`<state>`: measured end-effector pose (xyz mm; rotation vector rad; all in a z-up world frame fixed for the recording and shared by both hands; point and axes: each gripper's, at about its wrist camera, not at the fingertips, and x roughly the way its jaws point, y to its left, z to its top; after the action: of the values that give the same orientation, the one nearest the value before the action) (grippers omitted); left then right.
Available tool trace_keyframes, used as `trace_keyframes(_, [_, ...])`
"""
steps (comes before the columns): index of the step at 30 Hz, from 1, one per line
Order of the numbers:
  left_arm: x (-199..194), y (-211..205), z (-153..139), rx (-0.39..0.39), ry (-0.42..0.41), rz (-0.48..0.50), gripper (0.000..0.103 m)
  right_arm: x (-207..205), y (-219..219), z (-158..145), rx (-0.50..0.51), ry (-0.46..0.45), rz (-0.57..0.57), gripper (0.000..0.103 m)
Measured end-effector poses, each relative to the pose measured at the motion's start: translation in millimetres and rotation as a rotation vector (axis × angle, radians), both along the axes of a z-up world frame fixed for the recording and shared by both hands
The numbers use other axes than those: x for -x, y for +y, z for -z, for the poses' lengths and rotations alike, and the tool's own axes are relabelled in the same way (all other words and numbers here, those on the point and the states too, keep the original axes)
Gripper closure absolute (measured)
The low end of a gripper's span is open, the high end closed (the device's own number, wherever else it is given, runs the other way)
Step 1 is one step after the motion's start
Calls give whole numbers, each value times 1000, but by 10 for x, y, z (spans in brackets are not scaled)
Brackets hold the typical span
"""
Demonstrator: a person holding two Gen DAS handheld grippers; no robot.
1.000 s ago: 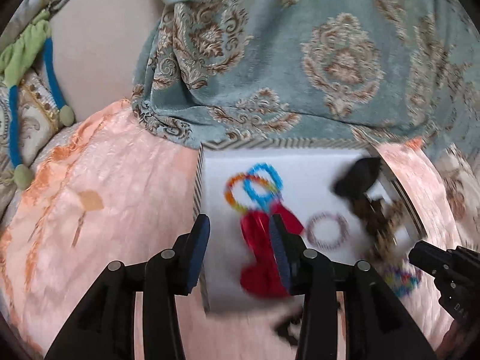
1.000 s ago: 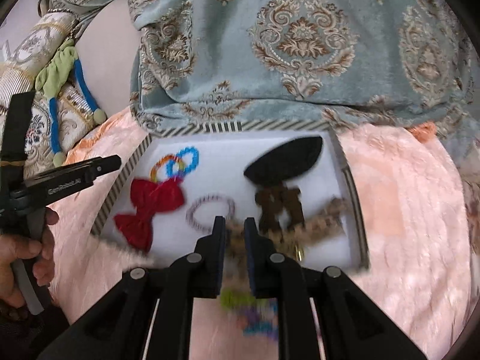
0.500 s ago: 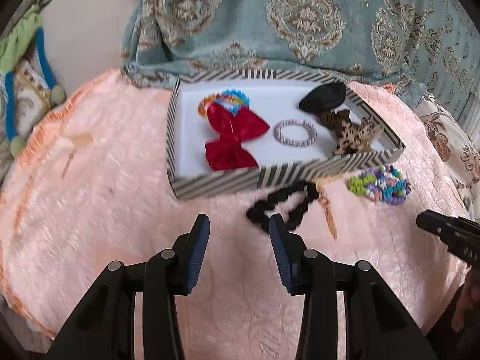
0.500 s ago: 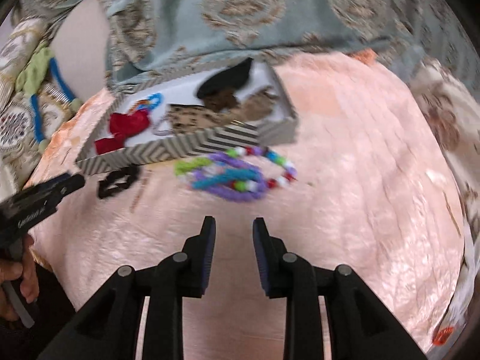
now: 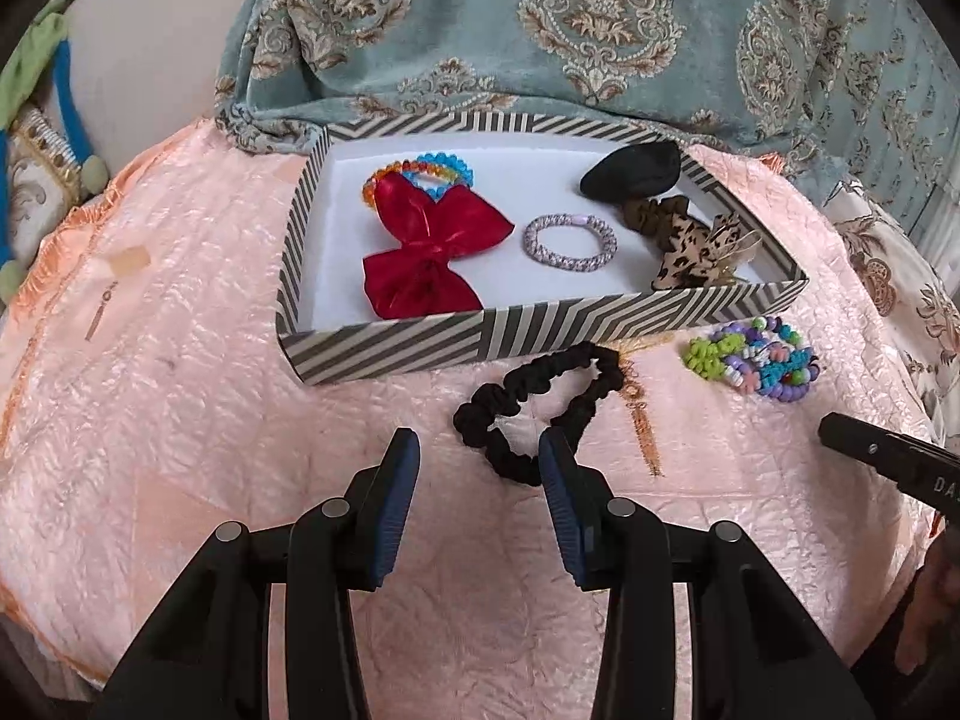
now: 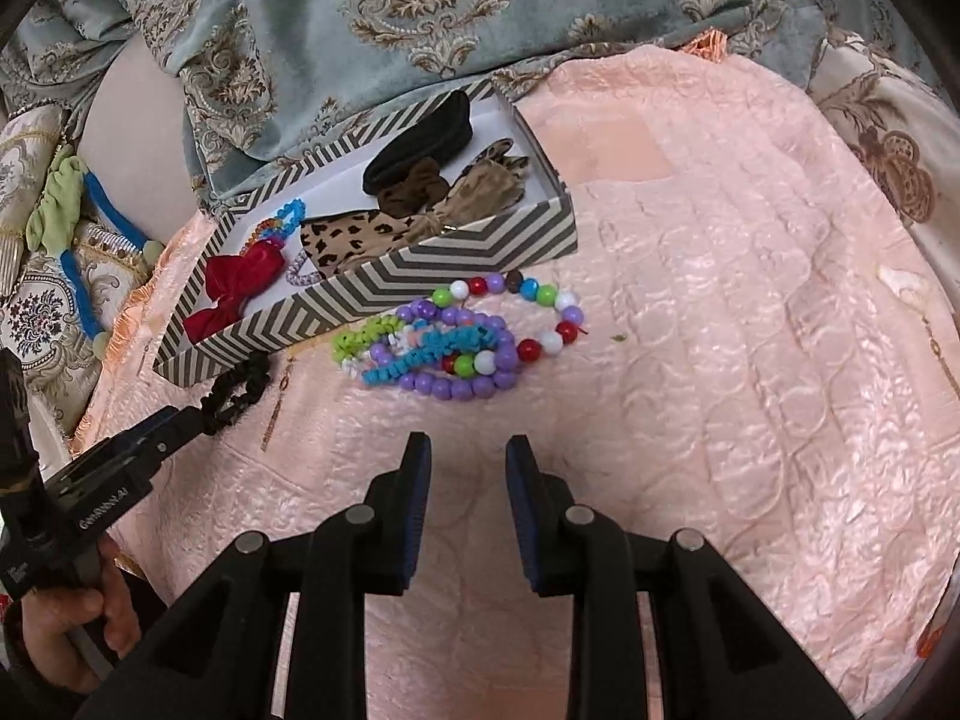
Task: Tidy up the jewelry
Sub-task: 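Grasp the black scrunchie with the left gripper while the right reaches for the bead bracelets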
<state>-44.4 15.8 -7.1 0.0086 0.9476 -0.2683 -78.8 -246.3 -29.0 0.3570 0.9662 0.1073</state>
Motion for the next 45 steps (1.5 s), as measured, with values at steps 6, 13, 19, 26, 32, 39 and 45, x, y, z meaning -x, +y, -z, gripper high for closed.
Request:
trace_keyframes(6, [-17, -29, -32, -2, -13, 1, 79, -18, -24, 13, -9, 1, 11, 77])
trace_keyframes(13, [-12, -30, -41, 4, -14, 0, 79, -36, 48, 21, 5, 3, -13, 77])
trace_keyframes(19, [-18, 8, -33, -1, -9, -12, 79, -37, 57, 28, 8, 3, -13, 77])
trace_keyframes(26, [-43, 127, -36, 40, -2, -28, 79, -37, 48, 30, 9, 1, -12, 77])
trace_keyframes(32, [-143, 166, 1, 119, -2, -34, 79, -66, -44, 58, 2, 0, 18, 76])
trace_keyframes(39, [-255, -108, 185, -41, 1, 11, 78, -53, 11, 35, 16, -7, -11, 76])
trace_keyframes(45, [-189, -123, 148, -24, 16, 69, 103, -39, -92, 9, 11, -16, 17, 76])
